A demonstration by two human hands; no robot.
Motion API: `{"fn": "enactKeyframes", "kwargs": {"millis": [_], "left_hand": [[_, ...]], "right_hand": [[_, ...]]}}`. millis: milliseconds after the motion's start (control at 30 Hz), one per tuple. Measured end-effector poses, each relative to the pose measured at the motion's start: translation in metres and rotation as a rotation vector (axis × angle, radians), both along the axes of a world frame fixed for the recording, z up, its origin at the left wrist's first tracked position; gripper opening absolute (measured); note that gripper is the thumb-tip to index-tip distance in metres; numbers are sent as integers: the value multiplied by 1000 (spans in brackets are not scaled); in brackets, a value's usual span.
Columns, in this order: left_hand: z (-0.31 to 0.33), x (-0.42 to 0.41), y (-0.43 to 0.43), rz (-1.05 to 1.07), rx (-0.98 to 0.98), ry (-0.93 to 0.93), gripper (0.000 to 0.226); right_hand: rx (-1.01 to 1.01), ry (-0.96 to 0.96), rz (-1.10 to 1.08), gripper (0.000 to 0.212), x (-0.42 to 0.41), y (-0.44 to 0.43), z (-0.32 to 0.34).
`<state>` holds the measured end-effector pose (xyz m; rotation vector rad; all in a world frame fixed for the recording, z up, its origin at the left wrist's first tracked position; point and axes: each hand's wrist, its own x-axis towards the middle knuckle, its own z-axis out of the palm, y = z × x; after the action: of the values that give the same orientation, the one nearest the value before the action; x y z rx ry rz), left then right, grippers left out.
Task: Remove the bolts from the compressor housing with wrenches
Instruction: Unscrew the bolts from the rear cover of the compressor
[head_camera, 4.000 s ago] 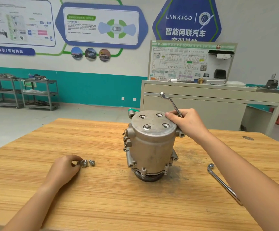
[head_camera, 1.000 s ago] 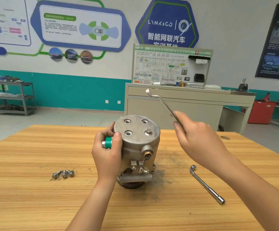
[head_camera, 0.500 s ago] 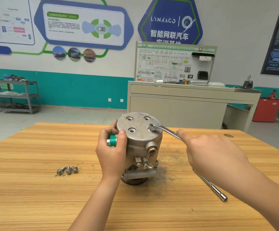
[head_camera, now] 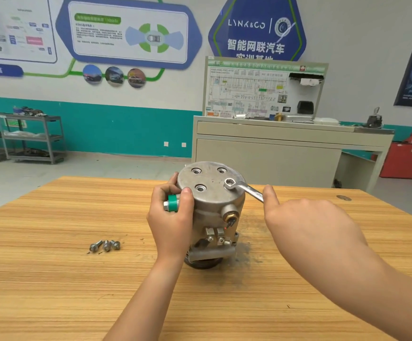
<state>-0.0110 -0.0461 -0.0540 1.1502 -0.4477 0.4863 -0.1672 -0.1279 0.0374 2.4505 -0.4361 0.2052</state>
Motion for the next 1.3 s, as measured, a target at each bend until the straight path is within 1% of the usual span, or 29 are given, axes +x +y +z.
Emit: {"fn": "enactKeyframes", "kwargs": {"millis": [100,167,233,300,400,433,467,500,533,567,633,700,767,833,900,933,967,1000,1067,1133,1167,1200,1267,1300], "left_hand": [[0,-3,1,6,-16,0,14],[0,-4,1,8,-17,3,11],[-1,-4,0,13,-7,-10,17],[-2,-4,-1,6,-6,-13,22],[0,-3,0,-32,-22,4,13],[0,-1,1,-48,-24,17,11],[0,1,2,-59,-25,22,13],[0,3,3,-66,-23,21,17],[1,5,4,-73,-17,22,20],[2,6,4,-84,-7,25,22],[5,8,4,-102,19,27,20],[6,11,4,-114,42,25,18],[7,14,4,-121,55,21,15],[8,14,5,-124,67,22,12],[8,13,6,-112,74,17,10],[8,12,6,-105,76,20,11],[8,11,7,-103,74,29,12],[7,11,8,-104,67,36,14],[6,10,8,-99,51,38,18],[6,7,7,-88,48,39,17],[6,5,6,-81,50,37,16],[5,3,5,-73,55,32,15],[5,-1,3,-51,63,18,15],[5,-2,1,-39,63,10,17]], "right_hand": [[14,-17,20,63,1,-5,5],[13,-28,49,69,3,-3,2],[-3,-21,70,74,2,0,-5],[-25,-41,75,74,0,1,-13],[-105,-128,45,65,0,-15,-16],[-89,-178,41,52,-1,-23,-15],[-57,-282,126,33,0,-35,-15],[-57,-403,240,24,5,-50,-14],[-74,-476,340,32,11,-67,-14],[-90,-499,432,36,21,-83,-15],[-88,-545,579,31,44,-105,-12],[-54,-608,597,21,76,-114,-7],[2,-596,611,27,107,-107,1],[35,-518,703,31,133,-94,9],[26,-457,784,31,145,-86,13],[41,-467,801,29,146,-86,14],[93,-504,781,22,143,-86,14],[171,-590,742,16,137,-88,13],[421,-777,579,22,121,-93,13],[586,-866,505,26,96,-91,15],[584,-845,492,28,80,-86,15],[514,-769,451,33,64,-80,13],[275,-544,290,43,30,-68,5],[205,-451,213,46,16,-62,0]]}}
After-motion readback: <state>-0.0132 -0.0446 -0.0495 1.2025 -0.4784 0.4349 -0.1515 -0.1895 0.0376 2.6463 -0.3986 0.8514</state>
